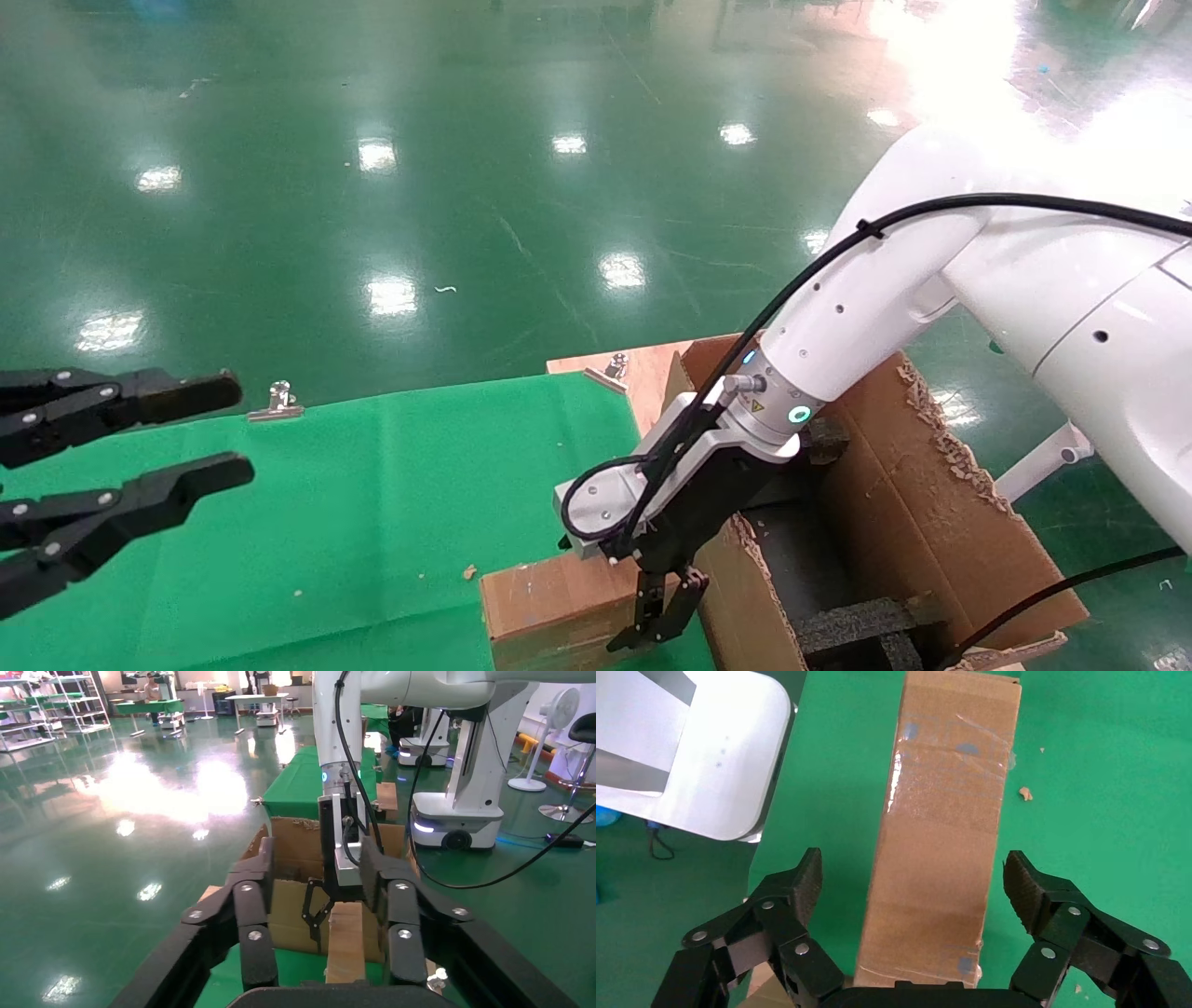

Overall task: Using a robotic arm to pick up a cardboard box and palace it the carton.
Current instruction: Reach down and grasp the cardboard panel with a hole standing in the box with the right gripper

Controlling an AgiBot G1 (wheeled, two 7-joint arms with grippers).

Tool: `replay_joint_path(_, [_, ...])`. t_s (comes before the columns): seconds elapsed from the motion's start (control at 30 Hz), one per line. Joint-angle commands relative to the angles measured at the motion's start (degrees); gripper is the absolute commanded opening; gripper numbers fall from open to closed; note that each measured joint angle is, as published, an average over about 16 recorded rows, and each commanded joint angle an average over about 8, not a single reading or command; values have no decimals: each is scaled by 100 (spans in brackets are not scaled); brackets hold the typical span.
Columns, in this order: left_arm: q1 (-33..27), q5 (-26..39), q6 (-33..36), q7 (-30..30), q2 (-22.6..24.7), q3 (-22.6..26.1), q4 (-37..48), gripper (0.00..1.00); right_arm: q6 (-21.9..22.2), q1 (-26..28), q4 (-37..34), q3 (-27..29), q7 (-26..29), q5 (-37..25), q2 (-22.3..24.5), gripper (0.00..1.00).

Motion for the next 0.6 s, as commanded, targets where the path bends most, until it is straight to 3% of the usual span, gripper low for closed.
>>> replay_joint_path(0.03, [0, 0, 0, 0, 0, 0, 0, 100, 0, -9, 7, 16, 5, 0, 7, 0])
replay_joint_path(0.6, [0, -2, 1, 0, 0, 0, 0, 100, 3, -37, 30, 65, 21, -1, 29, 0])
